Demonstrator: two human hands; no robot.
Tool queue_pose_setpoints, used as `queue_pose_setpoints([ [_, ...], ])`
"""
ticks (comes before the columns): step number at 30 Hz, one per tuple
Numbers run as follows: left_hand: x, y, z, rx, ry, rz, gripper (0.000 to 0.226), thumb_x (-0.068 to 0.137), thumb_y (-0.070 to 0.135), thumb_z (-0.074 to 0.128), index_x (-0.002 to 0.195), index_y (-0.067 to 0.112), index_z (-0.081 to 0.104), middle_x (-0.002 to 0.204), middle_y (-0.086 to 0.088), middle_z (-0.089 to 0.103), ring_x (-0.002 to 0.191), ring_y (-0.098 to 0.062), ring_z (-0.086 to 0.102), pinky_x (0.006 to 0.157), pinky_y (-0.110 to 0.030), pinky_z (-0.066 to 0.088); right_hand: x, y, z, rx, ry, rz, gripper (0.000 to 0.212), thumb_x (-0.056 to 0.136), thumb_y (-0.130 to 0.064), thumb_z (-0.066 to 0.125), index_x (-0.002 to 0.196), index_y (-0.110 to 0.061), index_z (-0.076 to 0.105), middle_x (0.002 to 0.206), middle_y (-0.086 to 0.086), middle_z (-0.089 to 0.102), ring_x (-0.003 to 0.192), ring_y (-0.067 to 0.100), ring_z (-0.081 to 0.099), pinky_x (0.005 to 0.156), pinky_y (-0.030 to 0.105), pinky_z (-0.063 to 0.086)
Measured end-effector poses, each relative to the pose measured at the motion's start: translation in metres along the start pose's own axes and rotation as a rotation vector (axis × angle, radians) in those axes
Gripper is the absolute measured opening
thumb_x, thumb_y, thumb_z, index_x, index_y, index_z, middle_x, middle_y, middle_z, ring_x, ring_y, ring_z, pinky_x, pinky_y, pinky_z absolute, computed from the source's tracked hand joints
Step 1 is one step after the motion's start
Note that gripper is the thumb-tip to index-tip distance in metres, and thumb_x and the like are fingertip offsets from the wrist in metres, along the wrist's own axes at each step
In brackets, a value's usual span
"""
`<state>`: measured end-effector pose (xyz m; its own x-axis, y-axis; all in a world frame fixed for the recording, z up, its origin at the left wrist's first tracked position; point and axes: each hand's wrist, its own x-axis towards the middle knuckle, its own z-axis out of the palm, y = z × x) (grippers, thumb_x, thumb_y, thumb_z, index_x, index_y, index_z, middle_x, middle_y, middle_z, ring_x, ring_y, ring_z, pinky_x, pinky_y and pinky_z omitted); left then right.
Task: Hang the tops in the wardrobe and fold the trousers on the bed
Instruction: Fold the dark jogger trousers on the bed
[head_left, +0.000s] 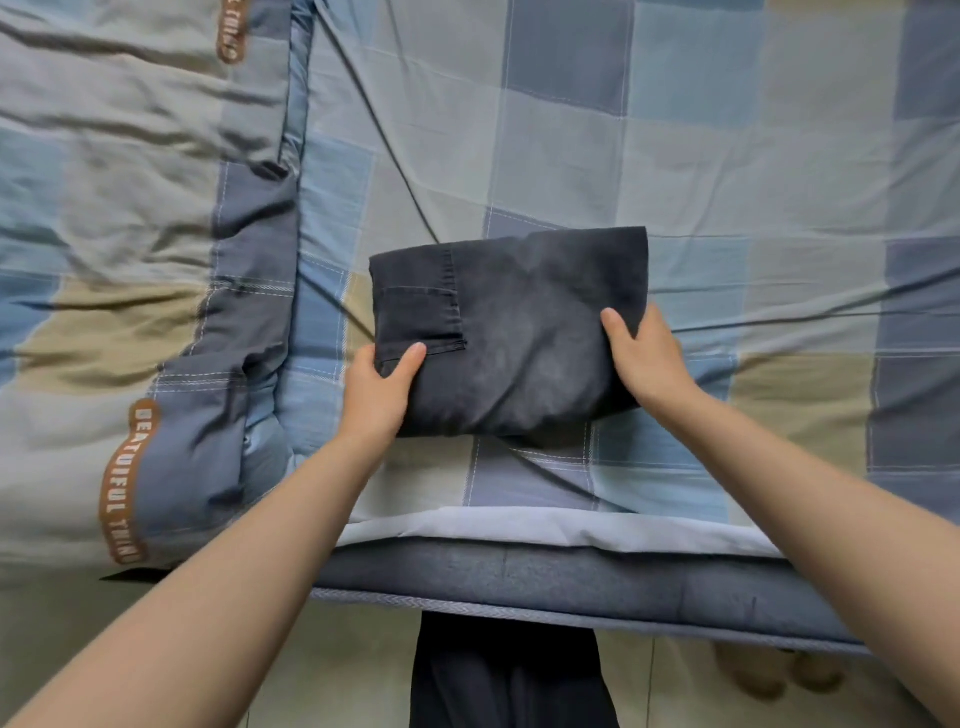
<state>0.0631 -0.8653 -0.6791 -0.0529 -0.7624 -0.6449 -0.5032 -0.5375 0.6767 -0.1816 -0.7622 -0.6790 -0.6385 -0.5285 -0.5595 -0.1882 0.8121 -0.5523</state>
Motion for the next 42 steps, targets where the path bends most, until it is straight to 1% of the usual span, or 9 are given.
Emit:
queue_pose_setpoints([
  [5, -0.017, 0.013, 0.008, -0.005, 0.265, 0.347, 0.02, 0.099, 0.028, 0.054, 0.108, 0.011, 0.059, 0.107, -0.001, 0.066, 0.098, -0.014, 0.059, 0.087, -0.027, 0.044, -0.006, -0.012, -0.012, 0.151, 0.164, -0.33, 0.029, 0.1, -0.026, 0.046, 0.124, -0.013, 0.056, 0.116, -0.001, 0.064, 0.105, 0.013, 0.055, 0.088, 0.026, 0.039],
  [9, -0.01, -0.008, 0.004, -0.013, 0.238, 0.204, 0.017, 0.096, 0.034, 0.056, 0.091, 0.018, 0.058, 0.089, 0.004, 0.064, 0.087, -0.017, 0.058, 0.08, -0.031, 0.047, 0.017, -0.006, -0.016, 0.076, 0.109, -0.139, 0.025, 0.097, -0.035, 0.051, 0.095, -0.01, 0.057, 0.081, 0.002, 0.056, 0.084, 0.023, 0.053, 0.071, 0.031, 0.035],
  [12, 0.003, -0.024, 0.001, 0.148, 0.231, 0.005, 0.027, 0.095, 0.036, 0.057, 0.108, 0.012, 0.06, 0.101, -0.002, 0.063, 0.096, -0.021, 0.056, 0.083, -0.029, 0.04, 0.021, 0.001, -0.007, -0.057, 0.051, 0.078, 0.046, 0.097, -0.039, 0.045, 0.133, -0.011, 0.044, 0.114, 0.012, 0.058, 0.114, 0.032, 0.051, 0.091, 0.035, 0.037],
  [14, 0.006, -0.024, 0.002, 0.165, 0.203, -0.03, 0.04, 0.096, 0.037, 0.055, 0.129, 0.015, 0.051, 0.122, -0.001, 0.058, 0.113, -0.019, 0.054, 0.093, -0.026, 0.037, 0.009, -0.001, 0.0, -0.082, 0.109, 0.032, 0.058, 0.098, -0.04, 0.04, 0.148, -0.02, 0.022, 0.136, 0.017, 0.042, 0.125, 0.036, 0.041, 0.102, 0.043, 0.032],
  [18, -0.001, -0.011, 0.012, 0.144, 0.187, 0.215, 0.058, 0.094, 0.035, 0.058, 0.145, 0.028, 0.031, 0.144, 0.0, 0.041, 0.131, -0.014, 0.04, 0.112, -0.033, 0.031, -0.026, -0.006, 0.014, -0.373, 0.089, -0.333, 0.062, 0.097, -0.045, 0.039, 0.146, -0.053, 0.002, 0.15, 0.018, 0.02, 0.132, 0.042, 0.029, 0.104, 0.053, 0.033],
  [24, -0.007, -0.009, 0.035, 0.373, 0.137, 0.248, 0.074, 0.089, 0.044, 0.063, 0.146, 0.055, 0.018, 0.159, -0.008, 0.012, 0.141, -0.028, 0.03, 0.111, -0.039, 0.029, -0.019, 0.009, 0.03, -0.366, -0.006, -0.286, 0.057, 0.095, -0.053, 0.036, 0.14, -0.064, 0.002, 0.151, 0.016, 0.016, 0.122, 0.046, 0.04, 0.101, 0.054, 0.039],
  [31, 0.01, -0.01, 0.028, 0.202, 0.084, 0.204, 0.073, 0.082, 0.047, 0.071, 0.142, 0.056, 0.031, 0.143, 0.003, 0.039, 0.124, -0.008, 0.044, 0.103, -0.024, 0.033, -0.002, 0.006, 0.022, -0.191, -0.032, -0.251, 0.059, 0.095, -0.049, 0.045, 0.14, -0.062, 0.008, 0.12, 0.01, 0.046, 0.103, 0.035, 0.054, 0.094, 0.041, 0.039],
  [34, 0.007, -0.003, 0.019, 0.161, 0.122, 0.243, 0.071, 0.079, 0.041, 0.076, 0.142, 0.044, 0.043, 0.138, 0.008, 0.05, 0.126, -0.008, 0.048, 0.106, -0.024, 0.036, 0.002, 0.005, 0.015, -0.129, -0.077, -0.285, 0.064, 0.091, -0.047, 0.054, 0.141, -0.057, 0.016, 0.13, 0.009, 0.055, 0.116, 0.03, 0.053, 0.099, 0.04, 0.041],
  [42, -0.07, 0.027, 0.002, 0.243, 0.205, 0.277, 0.055, 0.081, 0.028, 0.077, 0.133, 0.028, 0.059, 0.12, 0.005, 0.059, 0.112, -0.008, 0.053, 0.088, -0.003, 0.03, -0.058, -0.002, -0.03, -0.189, -0.078, -0.293, 0.059, 0.087, -0.045, 0.06, 0.141, -0.038, 0.037, 0.127, 0.01, 0.055, 0.116, 0.03, 0.052, 0.101, 0.041, 0.041],
])
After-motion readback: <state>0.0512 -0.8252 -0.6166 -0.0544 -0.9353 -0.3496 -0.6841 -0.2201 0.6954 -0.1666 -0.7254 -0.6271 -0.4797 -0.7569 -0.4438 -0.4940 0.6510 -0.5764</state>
